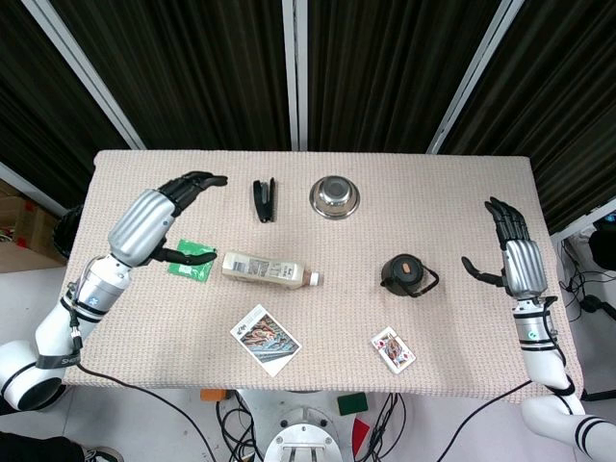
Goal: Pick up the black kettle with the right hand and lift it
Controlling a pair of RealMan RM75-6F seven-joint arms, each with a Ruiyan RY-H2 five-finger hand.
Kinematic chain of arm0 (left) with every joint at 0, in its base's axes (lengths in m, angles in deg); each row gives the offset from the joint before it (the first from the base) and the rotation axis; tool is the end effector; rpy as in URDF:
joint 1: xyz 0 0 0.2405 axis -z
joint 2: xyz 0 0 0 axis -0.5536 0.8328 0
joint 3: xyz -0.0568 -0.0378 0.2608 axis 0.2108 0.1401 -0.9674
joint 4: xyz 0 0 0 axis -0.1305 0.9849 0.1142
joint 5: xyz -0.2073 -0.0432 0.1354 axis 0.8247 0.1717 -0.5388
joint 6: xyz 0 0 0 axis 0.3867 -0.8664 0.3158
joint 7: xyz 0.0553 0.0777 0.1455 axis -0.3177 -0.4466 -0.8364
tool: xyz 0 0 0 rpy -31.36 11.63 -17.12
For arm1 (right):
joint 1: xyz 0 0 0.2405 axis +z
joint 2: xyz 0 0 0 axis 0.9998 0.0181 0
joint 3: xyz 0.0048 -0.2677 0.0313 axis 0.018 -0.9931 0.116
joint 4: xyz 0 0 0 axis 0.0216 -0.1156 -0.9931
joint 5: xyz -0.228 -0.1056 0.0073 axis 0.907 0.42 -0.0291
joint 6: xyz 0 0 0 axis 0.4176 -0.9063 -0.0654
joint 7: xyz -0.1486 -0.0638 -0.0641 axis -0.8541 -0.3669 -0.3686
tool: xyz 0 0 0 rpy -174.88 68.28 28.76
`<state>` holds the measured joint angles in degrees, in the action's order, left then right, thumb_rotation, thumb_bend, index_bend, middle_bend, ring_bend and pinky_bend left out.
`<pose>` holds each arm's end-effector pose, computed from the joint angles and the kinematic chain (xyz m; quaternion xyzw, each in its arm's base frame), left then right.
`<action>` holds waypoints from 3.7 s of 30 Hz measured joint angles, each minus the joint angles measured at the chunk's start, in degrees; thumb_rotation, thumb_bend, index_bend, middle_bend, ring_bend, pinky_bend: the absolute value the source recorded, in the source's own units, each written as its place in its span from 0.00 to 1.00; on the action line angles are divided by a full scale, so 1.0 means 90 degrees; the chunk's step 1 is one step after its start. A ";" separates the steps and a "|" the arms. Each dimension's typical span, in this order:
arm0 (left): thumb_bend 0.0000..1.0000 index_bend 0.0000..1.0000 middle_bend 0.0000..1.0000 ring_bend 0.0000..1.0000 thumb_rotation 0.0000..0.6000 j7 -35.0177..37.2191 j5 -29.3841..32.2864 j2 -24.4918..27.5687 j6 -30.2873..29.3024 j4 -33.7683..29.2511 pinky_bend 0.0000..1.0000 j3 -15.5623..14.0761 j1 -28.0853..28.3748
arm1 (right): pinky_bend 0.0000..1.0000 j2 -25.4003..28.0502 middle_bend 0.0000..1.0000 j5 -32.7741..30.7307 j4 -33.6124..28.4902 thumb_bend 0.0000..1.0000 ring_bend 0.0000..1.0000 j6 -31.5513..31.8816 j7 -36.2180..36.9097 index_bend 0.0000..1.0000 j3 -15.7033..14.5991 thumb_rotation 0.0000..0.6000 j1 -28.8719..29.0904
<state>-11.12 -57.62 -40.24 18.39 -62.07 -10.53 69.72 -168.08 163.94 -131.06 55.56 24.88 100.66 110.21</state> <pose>-0.1015 0.3703 0.1377 -0.6667 -0.3693 -0.5817 0.2842 -0.3159 -0.3561 0.0678 0.5304 -0.4197 0.5654 0.4721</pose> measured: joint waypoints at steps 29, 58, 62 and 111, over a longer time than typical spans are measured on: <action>0.00 0.15 0.18 0.11 0.99 -0.0778 0.0314 -0.0189 0.0121 0.0857 0.20 -0.0436 -0.0037 | 0.00 0.1380 0.16 0.0522 -0.1495 0.18 0.00 -0.0415 -0.1024 0.15 -0.0511 0.99 0.0084; 0.02 0.15 0.15 0.08 0.92 -0.0599 0.0442 -0.0933 -0.0070 0.2377 0.18 -0.1052 -0.0640 | 0.00 0.3453 0.09 -0.0617 -0.4478 0.09 0.00 -0.3579 -0.5301 0.00 -0.1064 0.80 0.1286; 0.02 0.15 0.15 0.08 0.95 -0.0485 0.0363 -0.0974 -0.0107 0.2471 0.18 -0.1079 -0.0651 | 0.00 0.3211 0.10 -0.0797 -0.4261 0.09 0.00 -0.3660 -0.5210 0.01 -0.1041 0.80 0.1355; 0.03 0.15 0.15 0.08 0.98 -0.0002 0.0006 -0.1069 -0.0264 0.2818 0.18 -0.1284 -0.0752 | 0.00 0.2282 0.28 -0.1056 -0.3778 0.11 0.17 -0.3752 -0.5262 0.32 -0.1349 0.80 0.1694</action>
<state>-11.14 -57.57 -49.85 16.01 -36.70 -22.08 62.95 -147.55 154.44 -165.06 21.79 -22.48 88.53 125.46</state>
